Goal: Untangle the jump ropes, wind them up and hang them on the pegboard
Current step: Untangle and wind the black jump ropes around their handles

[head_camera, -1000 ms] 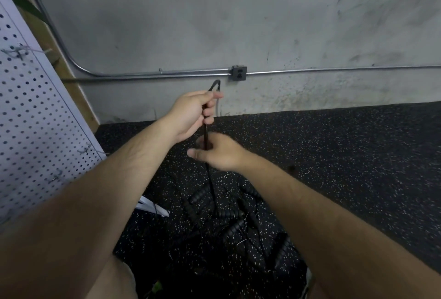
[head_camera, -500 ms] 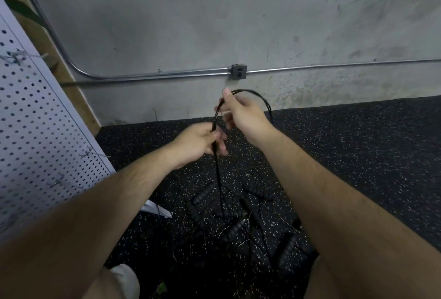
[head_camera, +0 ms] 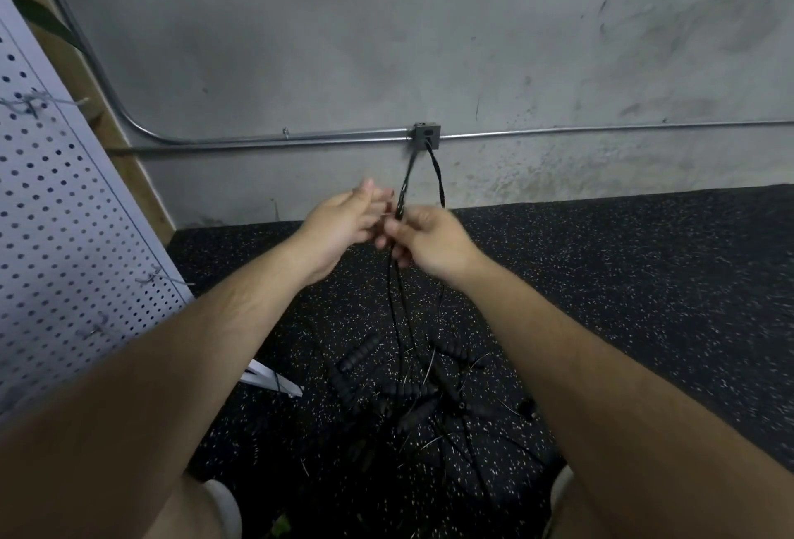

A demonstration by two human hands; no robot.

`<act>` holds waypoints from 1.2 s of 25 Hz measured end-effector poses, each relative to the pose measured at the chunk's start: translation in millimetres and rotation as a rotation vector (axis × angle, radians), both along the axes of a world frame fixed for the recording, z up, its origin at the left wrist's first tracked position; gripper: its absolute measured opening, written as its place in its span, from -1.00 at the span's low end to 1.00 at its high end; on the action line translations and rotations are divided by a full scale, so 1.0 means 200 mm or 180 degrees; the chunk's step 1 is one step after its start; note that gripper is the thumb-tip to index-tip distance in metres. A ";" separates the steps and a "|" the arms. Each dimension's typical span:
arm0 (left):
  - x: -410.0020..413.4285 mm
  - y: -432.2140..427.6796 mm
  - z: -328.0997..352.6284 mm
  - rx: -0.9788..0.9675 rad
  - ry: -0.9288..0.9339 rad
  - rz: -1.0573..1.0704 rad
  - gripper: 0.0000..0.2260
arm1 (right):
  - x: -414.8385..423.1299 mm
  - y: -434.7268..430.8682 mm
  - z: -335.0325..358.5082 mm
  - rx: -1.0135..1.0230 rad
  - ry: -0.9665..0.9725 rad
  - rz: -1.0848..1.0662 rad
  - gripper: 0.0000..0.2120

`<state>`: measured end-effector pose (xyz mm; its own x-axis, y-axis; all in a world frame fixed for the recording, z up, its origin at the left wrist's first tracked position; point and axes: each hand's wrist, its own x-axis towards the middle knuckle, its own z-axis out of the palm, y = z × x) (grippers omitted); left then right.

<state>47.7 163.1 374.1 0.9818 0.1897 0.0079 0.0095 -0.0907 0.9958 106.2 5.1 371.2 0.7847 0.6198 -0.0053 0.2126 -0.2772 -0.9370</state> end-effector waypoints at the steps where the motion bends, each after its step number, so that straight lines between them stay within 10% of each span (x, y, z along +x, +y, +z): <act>1: -0.03 -0.01 -0.04 -0.0099 0.0135 -0.0283 -0.70 | 0.02 0.00 0.06 0.0290 -0.0029 -0.0222 -0.86; 7: -0.04 -0.08 -0.07 0.0728 -0.0017 -0.0043 -0.82 | 0.06 0.01 0.20 0.1256 0.0051 -0.0434 -0.77; 14: 0.03 -0.04 0.15 0.0317 -0.0633 0.0511 -0.83 | -0.01 -0.03 -0.07 -0.0847 -0.0398 0.0413 -0.86; 24: -0.12 0.01 -0.05 0.0724 0.0254 -0.0668 -0.80 | 0.00 0.09 0.21 0.0627 -0.0414 -0.0386 -0.74; 30: -0.02 0.00 0.03 0.0952 -0.0239 0.0141 -0.86 | 0.03 -0.02 0.07 0.0311 -0.0036 -0.0025 -0.81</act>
